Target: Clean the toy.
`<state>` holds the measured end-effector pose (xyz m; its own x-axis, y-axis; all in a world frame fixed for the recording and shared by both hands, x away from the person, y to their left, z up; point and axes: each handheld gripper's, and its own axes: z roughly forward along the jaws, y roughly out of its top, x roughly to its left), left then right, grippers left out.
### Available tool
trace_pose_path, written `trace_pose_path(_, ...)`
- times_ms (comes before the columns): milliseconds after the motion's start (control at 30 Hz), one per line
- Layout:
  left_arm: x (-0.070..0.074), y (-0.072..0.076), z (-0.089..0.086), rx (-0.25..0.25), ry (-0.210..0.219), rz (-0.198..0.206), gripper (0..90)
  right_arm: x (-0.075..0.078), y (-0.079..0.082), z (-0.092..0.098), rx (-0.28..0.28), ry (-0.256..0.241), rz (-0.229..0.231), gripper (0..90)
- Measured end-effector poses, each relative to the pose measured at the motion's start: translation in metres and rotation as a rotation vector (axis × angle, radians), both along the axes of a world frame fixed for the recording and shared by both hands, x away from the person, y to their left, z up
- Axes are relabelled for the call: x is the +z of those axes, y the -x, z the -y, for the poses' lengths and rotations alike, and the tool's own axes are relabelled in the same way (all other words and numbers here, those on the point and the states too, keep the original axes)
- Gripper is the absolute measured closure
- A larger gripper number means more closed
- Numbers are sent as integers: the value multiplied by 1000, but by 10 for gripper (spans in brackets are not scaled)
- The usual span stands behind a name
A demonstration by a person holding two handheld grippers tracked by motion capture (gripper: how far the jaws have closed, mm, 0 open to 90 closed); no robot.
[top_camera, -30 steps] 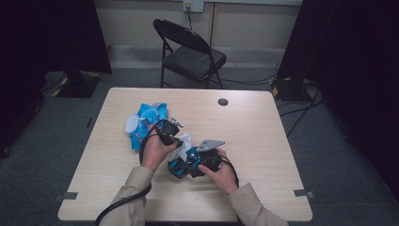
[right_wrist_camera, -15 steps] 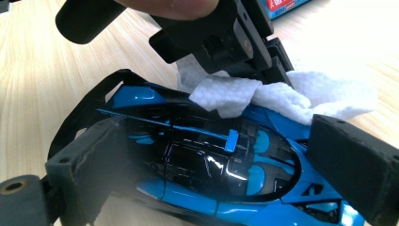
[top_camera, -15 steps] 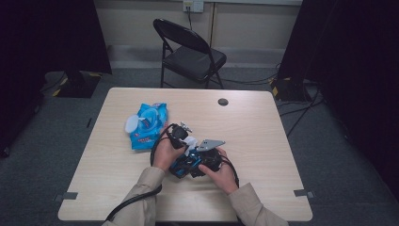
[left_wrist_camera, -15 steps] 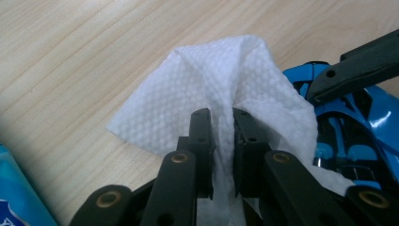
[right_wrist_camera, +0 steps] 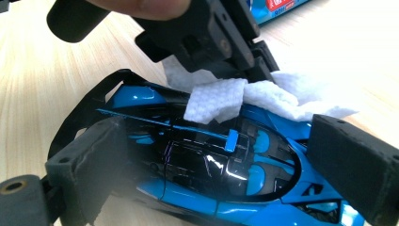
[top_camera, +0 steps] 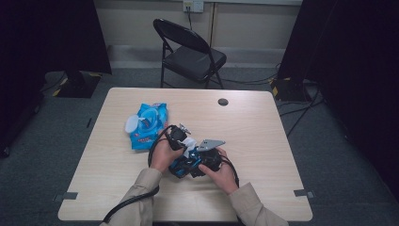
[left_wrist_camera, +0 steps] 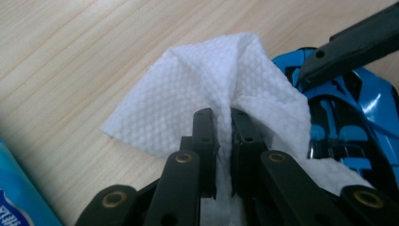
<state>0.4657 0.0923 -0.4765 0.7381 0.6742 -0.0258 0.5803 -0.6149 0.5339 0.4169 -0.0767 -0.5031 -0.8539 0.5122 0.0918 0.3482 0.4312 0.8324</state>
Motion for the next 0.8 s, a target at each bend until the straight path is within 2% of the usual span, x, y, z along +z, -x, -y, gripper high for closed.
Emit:
trace_pose_path(167, 2, 5, -8, -18, -6, -29, 825, 0, -1, 1, 0, -1, 1, 56)
trace_pose_path(400, 3, 11, -15, -27, -19, -39, 825, 0, -1, 1, -1, -2, 1, 56)
trace_pose_path(600, 2, 15, -21, -19, 0, -45, 825, 0, -1, 1, -1, -2, 0, 56)
trace_pose_path(800, 3, 18, -25, -26, -17, -54, 825, 0, -1, 1, -1, -2, 0, 56)
